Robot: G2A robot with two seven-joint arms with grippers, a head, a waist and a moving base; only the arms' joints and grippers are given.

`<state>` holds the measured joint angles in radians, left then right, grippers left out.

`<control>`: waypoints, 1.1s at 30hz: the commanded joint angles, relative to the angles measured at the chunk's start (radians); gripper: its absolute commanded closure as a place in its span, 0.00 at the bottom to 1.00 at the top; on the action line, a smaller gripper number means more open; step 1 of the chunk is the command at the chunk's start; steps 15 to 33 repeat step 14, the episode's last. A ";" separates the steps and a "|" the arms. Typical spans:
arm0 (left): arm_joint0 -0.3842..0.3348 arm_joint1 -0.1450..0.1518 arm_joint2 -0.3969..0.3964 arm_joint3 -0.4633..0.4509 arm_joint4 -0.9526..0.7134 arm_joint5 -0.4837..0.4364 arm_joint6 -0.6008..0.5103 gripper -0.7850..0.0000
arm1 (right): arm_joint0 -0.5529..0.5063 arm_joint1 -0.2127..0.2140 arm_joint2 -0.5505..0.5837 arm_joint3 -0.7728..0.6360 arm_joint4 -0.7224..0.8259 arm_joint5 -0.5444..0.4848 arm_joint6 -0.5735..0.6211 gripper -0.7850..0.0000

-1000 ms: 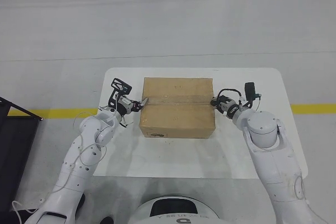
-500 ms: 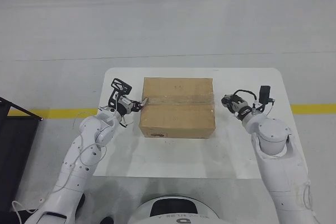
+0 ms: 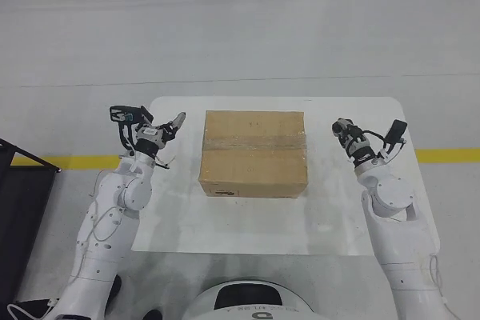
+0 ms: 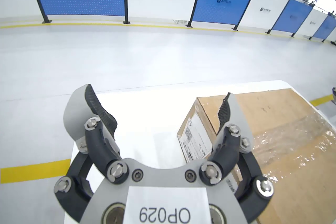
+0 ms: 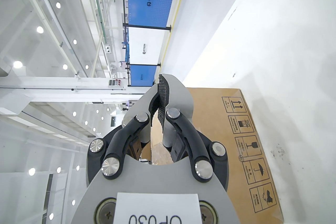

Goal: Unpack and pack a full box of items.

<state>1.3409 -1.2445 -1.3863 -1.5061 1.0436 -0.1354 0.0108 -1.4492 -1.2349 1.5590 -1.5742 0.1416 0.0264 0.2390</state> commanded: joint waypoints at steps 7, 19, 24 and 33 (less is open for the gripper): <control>0.000 0.000 0.001 0.000 0.002 -0.001 0.001 0.00 | 0.000 0.000 0.000 -0.002 -0.001 0.003 0.001 0.40; 0.000 0.000 0.001 0.000 0.002 -0.001 0.001 0.00 | 0.000 0.000 0.000 -0.002 -0.001 0.003 0.001 0.06; 0.000 0.000 0.001 0.000 0.002 -0.001 0.001 0.00 | 0.000 0.000 0.000 -0.002 -0.001 0.003 0.001 0.06; 0.000 0.000 0.001 0.000 0.002 -0.001 0.001 0.00 | 0.000 0.000 0.000 -0.002 -0.001 0.003 0.001 0.06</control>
